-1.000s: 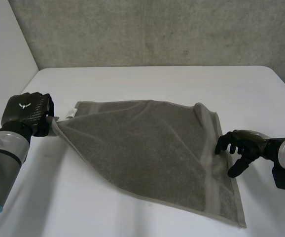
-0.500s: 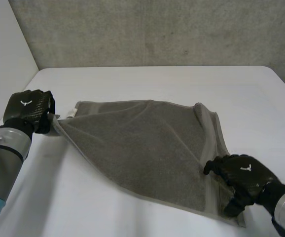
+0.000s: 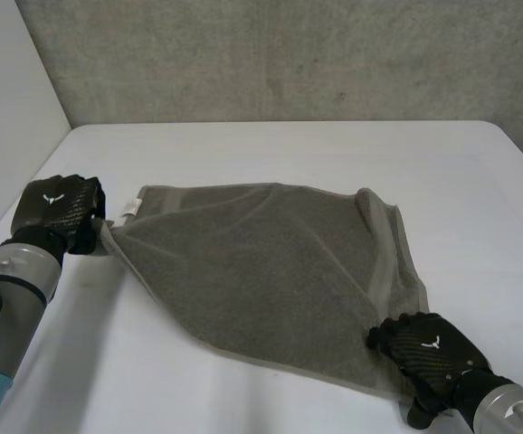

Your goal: Fold the towel.

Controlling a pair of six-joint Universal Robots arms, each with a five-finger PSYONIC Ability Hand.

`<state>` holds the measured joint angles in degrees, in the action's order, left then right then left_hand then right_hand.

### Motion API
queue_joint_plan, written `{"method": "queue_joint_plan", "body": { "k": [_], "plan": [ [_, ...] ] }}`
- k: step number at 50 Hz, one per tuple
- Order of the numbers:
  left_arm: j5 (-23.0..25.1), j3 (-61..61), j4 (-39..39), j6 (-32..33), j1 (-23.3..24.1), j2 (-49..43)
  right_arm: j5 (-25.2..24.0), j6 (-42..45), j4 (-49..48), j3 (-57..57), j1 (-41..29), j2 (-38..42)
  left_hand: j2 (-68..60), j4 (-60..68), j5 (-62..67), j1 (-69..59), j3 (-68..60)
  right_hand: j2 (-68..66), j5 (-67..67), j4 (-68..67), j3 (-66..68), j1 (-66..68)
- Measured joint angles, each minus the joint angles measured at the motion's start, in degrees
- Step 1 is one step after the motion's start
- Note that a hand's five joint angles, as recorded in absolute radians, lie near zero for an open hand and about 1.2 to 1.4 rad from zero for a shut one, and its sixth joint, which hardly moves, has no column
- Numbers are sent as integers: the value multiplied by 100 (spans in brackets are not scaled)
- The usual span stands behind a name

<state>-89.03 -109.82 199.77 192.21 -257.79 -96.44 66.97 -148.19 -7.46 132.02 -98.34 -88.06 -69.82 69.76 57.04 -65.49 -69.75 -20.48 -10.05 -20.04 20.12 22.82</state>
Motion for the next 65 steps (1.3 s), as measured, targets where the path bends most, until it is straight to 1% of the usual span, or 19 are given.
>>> {"method": "queue_joint_plan", "body": {
  "k": [3, 9, 13, 18, 32, 38, 42, 44, 45, 49, 50, 52, 54, 55, 59, 61, 62, 64, 65],
  "plan": [
    [0, 0, 0, -8, 1, -9, 0, 59, -185, 22, 4, 142, 0, 0, 0, 0, 0, -17, -130, -104, 87, 161],
    [3, 3, 4, -39, 7, -49, 12, 98, -641, 33, 7, 377, 0, 0, 0, 0, 0, -569, -504, -600, 596, 714],
    [5, 4, 9, -51, 8, -80, 81, 92, -956, -3, 8, 457, 0, 0, 0, 0, 0, -1248, -860, -1284, 1279, 1481],
    [8, 4, 14, -53, 9, -97, 188, 78, -1187, -99, 9, 512, 0, 0, 0, 0, 0, -1839, -856, -1867, 1867, 2155],
    [2, 5, 9, -52, 6, -97, 278, 3, -1183, -534, -22, 633, 0, 0, 0, 0, 0, -2284, -856, -2327, 2319, 2677],
    [0, 4, 9, -52, 6, -99, 280, -7, -1155, -792, -134, 647, 0, 0, 0, 0, 0, -2840, -856, -2883, 2872, 3312],
    [0, 4, 6, -52, -5, -98, 283, -5, -1144, -925, -207, 645, 0, 0, 0, 0, 0, -2738, -856, -2780, 2773, 3185],
    [0, 4, 4, -53, -9, -97, 288, -4, -1126, -967, -246, 646, 0, 0, 0, 0, 0, -2449, -856, -2527, 2484, 2858],
    [0, 4, 1, -53, -12, -97, 294, -2, -1098, -995, -282, 649, 0, 0, 0, 0, 0, -1950, -856, -1991, 1980, 2271],
    [0, -4, -9, -54, -14, -95, 315, 0, -946, -1042, -368, 696, 0, 0, 0, 0, 0, -900, -856, -1000, 981, 1054],
    [0, -10, -10, -53, -14, -95, 320, -1, -888, -1047, -380, 721, 0, 0, 0, 0, 0, -508, -596, -594, 544, 608],
    [1, -19, -10, -52, -14, -95, 323, -2, -823, -1047, -384, 751, 0, 0, 0, 0, 0, -271, -314, -307, 299, 323],
    [3, -32, -11, -51, -13, -95, 324, -6, -760, -1042, -381, 782, 0, 0, 0, 0, 0, -271, -314, -307, 299, 323],
    [4, -36, -11, -51, -12, -95, 323, -9, -716, -1035, -377, 804, 0, 0, 0, 0, 0, 420, 355, 363, -405, -491],
    [7, -53, -10, -50, -10, -95, 311, -19, -651, -994, -356, 837, 0, 0, 0, 0, 0, 540, 483, 492, -515, -541],
    [8, -57, -10, -50, -7, -95, 305, -23, -656, -973, -346, 842, 0, 0, 0, 0, 0, 23, 31, 21, 13, 33],
    [8, -58, -9, -49, -6, -94, 302, -23, -661, -968, -344, 842, 0, 0, 0, 0, 0, -10, -5, -51, 42, 71],
    [8, -60, -9, -47, -4, -95, 294, -25, -696, -954, -334, 840, 0, 0, 0, 0, 0, -1200, -1129, -1157, 1148, 1420],
    [8, -61, -9, -46, -3, -95, 293, -25, -708, -951, -333, 839, 0, 0, 0, 0, 0, -1455, -1403, -1484, 1477, 1702]
  ]
}}
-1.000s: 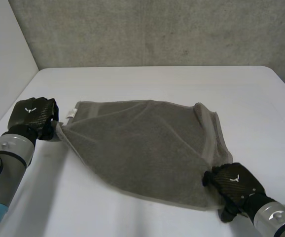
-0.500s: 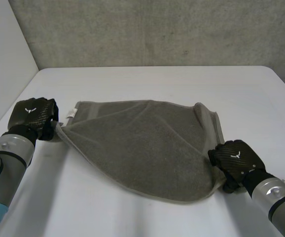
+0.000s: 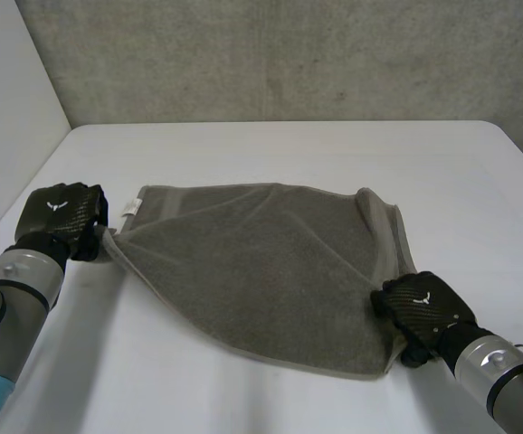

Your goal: Fold the towel.

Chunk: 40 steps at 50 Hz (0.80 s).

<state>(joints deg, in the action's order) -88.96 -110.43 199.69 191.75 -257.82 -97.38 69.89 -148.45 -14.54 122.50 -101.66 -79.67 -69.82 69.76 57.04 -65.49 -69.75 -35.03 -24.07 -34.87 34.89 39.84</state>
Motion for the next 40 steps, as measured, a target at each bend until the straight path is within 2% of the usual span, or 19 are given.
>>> {"method": "queue_joint_plan", "body": {
  "k": [1, 2, 4, 10, 20, 28, 33, 40],
  "plan": [
    [0, -2, 0, 1, 0, 0, -3, 0, -28, 4, 3, -1, 0, 0, 0, 0, 0, -674, -685, -681, 682, 753],
    [-1, -4, 0, 1, 0, 0, -4, 0, -52, 6, 4, -2, 0, 0, 0, 0, 0, -801, -800, -806, 809, 1022],
    [-3, -8, 0, 1, 0, 0, -6, -1, -127, 12, 6, -7, 0, 0, 0, 0, 0, -2237, -2213, -2181, 2181, 2578],
    [-6, -16, -1, 1, 2, 0, -6, 0, -262, 17, 9, -33, 0, 0, 0, 0, 0, -3177, -3244, -3201, 3207, 3688],
    [-9, -29, -30, 17, 0, 27, 20, -34, -114, -139, 99, -335, 0, 0, 0, 0, 0, -3427, -3498, -3463, 3444, 3955],
    [-15, -81, -368, 149, 5, 236, -9, -58, 866, -655, 519, -781, 0, 0, 0, 0, 0, -3432, -3518, -3478, 3457, 3983],
    [-17, -117, -1146, 395, -30, 712, -76, -16, 2206, -1427, 929, -1252, 0, 0, 0, 0, 0, -3450, -3524, -3483, 3462, 3984],
    [-14, 43, -2126, 548, -55, 1456, -106, 10, 3233, -2524, 1214, -1793, 0, 0, 0, 0, 0, -3452, -3526, -3485, 3463, 3986]
  ]
}}
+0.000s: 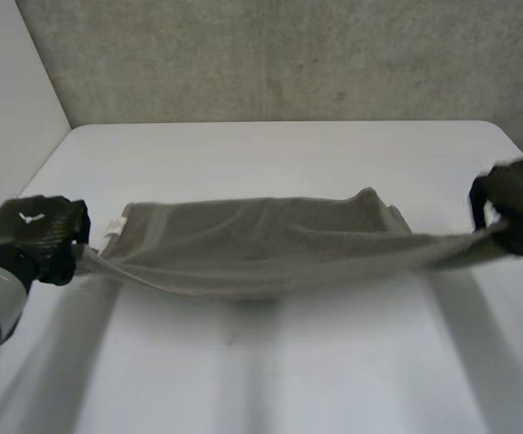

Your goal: Fold the towel.

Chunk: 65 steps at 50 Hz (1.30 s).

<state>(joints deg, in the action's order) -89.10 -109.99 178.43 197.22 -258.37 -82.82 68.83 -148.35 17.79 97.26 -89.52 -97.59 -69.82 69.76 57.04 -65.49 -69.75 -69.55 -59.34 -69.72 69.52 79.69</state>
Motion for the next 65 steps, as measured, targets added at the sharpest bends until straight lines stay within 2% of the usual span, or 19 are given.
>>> {"method": "queue_joint_plan", "body": {
  "k": [6, 7, 13, 23, 26, 27, 30, 34, 37, 41, 46, 51, 53, 59, 65],
  "plan": [
    [4, 509, -513, -17, 24, 530, 15, -7, 413, -929, 31, -191, 0, 0, 0, 0, 0, -1, -1, 0, 2, 5],
    [2, 831, -689, -34, 40, 659, 23, -11, 596, -1376, 27, -202, 0, 0, 0, 0, -1, -1, -3, -1, 3, 6],
    [-16, 1795, -1132, -67, 72, 560, 21, 16, 1269, -2594, 13, 37, 0, 0, 0, 0, -1, -2, -4, -1, 3, 9],
    [-34, 2722, -1554, -47, 109, -1144, 201, 507, 1824, -3318, -345, 1451, 0, 1, 0, 0, -1, 94, -15, 103, -88, -16],
    [-38, 3210, -1566, -39, 171, -1918, 430, 627, 1793, -3586, -592, 2122, 0, 1, 0, 0, -1, -45, -15, -33, 46, 13],
    [-38, 3210, -1566, -39, 171, -1918, 430, 627, 1793, -3586, -592, 2122, 0, 1, 0, 0, -1, -45, -15, -33, 46, 13],
    [-40, 4013, -1560, -34, 286, -2745, 711, 633, 1640, -4017, -840, 2817, 0, 1, 0, 0, -1, -45, -15, -33, 46, 12],
    [-35, 5198, -1529, -51, 392, -3528, 977, 435, 1038, -4637, -1051, 3441, 0, 1, 0, 0, -2, -45, -15, -33, 46, 13],
    [-28, 6339, -1476, -87, 446, -4046, 1165, 143, 153, -5174, -1155, 3786, -1, 2, 0, 0, -2, -45, -15, -33, 45, 13],
    [-34, 7484, -1282, -201, 498, -4387, 1325, -204, -1009, -5532, -1197, 3841, -1, 2, 0, 0, -3, -45, -15, -33, 46, 13],
    [-64, 8732, -608, -786, 555, -4527, 1486, -687, -2912, -5583, -1204, 3486, -1, 2, 0, 0, -3, -45, -16, -33, 46, 13],
    [-167, 8786, -67, -1543, 543, -4320, 1461, -872, -3796, -5193, -1195, 3140, -1, 2, 0, 0, -3, -45, -15, -33, 46, 13],
    [-212, 8603, 41, -1788, 526, -4227, 1408, -893, -3868, -4993, -1190, 3061, -1, 2, 0, 0, -3, -45, -15, -33, 46, 13],
    [-227, 7562, 122, -2107, 472, -4023, 1098, -874, -3376, -4278, -1183, 3022, -2, 2, 0, 0, -3, -45, -15, -33, 46, 13],
    [64, 5741, 206, -2034, 437, -3945, 712, -755, -2605, -3288, -1174, 3255, -3, 2, 0, 0, -4, -45, -15, -33, 46, 13]
  ]
}}
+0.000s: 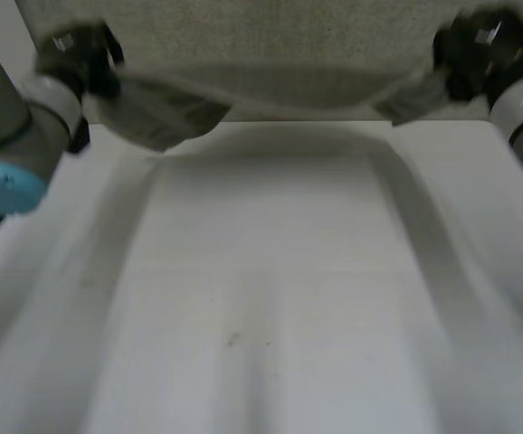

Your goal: Fold the towel.

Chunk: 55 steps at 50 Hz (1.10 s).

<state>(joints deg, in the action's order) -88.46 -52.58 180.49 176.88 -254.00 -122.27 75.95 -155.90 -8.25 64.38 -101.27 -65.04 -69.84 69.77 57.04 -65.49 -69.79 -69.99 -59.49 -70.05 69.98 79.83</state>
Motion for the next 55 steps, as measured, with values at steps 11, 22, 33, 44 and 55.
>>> {"method": "queue_joint_plan", "body": {
  "k": [11, 22, 33, 44, 55],
  "plan": [
    [559, -2500, 1199, 1237, -2, -503, -33, 726, 299, 1108, -12, 762, 0, 0, 0, 0, 0, 0, 0, 0, 0, 0],
    [550, -4146, 1357, 2352, -230, 246, 6, 1292, 1725, 1691, 115, 238, 0, 0, 0, 0, 0, 0, 0, 0, -1, 0],
    [579, -5577, 5, 2543, -461, 2362, -55, 3250, 4067, 2773, 1025, -1469, 0, 0, 0, 0, 0, 0, 0, 0, -1, 0],
    [635, -5386, -742, 2765, -638, 2778, -293, 3100, 3382, 2727, 1248, -1596, 0, 0, 0, 0, 0, 0, 0, 0, 0, 0],
    [566, -3343, -107, 2675, -407, 585, 296, 1881, 1542, 1487, 415, 372, 0, 0, 0, 0, 0, 0, 0, 0, 0, 0]
  ]
}}
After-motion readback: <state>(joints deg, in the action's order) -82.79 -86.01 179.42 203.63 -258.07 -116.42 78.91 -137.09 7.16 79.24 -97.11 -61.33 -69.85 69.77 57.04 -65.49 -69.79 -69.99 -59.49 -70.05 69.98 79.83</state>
